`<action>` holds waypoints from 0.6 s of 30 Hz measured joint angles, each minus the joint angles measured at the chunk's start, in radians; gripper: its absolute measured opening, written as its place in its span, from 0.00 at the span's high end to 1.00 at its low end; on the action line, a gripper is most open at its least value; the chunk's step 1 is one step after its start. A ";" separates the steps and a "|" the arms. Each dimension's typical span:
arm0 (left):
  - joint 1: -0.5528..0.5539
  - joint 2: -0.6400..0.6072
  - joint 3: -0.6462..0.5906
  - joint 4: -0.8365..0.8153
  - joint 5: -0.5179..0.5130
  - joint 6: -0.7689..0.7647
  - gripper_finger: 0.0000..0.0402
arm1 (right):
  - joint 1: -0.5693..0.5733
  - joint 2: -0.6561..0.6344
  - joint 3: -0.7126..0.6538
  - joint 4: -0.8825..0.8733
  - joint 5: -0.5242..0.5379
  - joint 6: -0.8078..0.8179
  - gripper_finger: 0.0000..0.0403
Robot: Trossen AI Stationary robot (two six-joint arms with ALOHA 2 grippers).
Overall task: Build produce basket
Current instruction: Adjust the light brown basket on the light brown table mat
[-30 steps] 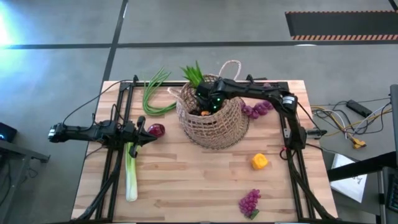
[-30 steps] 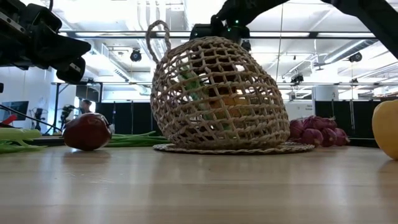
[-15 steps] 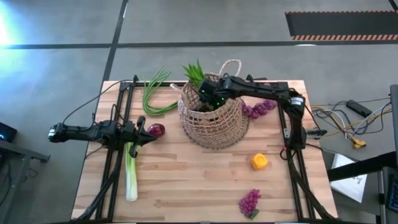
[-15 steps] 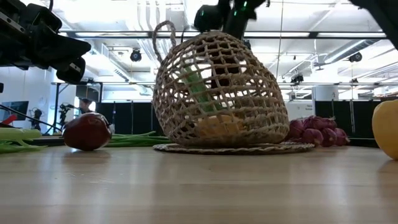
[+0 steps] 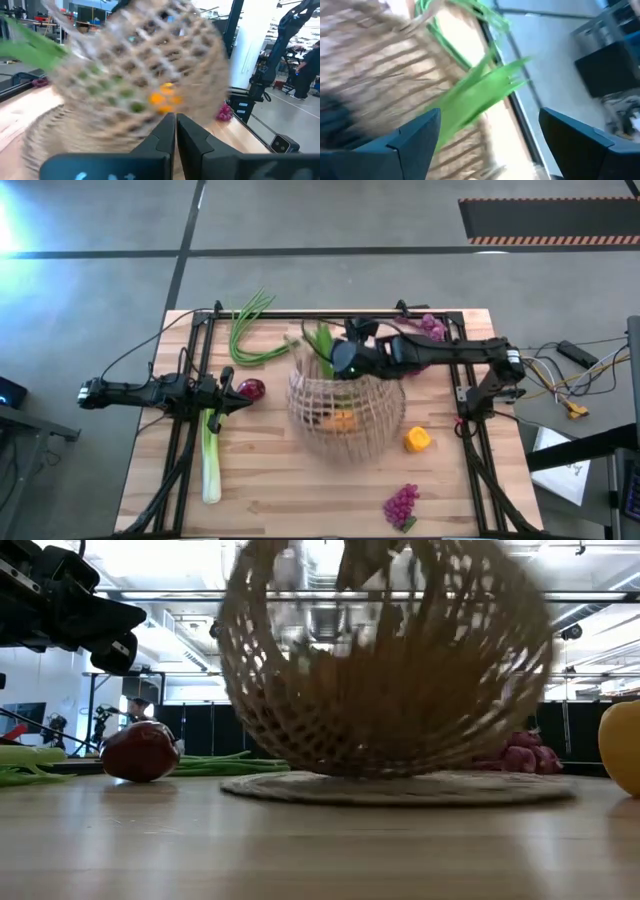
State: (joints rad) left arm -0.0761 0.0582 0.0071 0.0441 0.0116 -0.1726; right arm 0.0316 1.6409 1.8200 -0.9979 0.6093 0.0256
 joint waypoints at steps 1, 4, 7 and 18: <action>0.000 0.000 0.000 0.000 0.000 0.000 1.00 | 0.009 0.000 -0.005 0.000 0.012 0.002 0.19; 0.000 0.000 0.000 0.000 0.000 0.000 1.00 | 0.015 0.015 -0.034 0.008 0.019 0.034 0.19; 0.000 0.000 0.000 0.000 0.000 0.000 1.00 | 0.015 0.039 -0.074 0.012 0.019 0.035 0.19; 0.000 0.000 0.000 0.000 0.000 0.000 1.00 | 0.026 0.061 -0.088 0.008 0.061 0.017 0.19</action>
State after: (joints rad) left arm -0.0759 0.0579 0.0071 0.0437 0.0114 -0.1726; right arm 0.0571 1.7023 1.7317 -0.9897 0.6708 0.0422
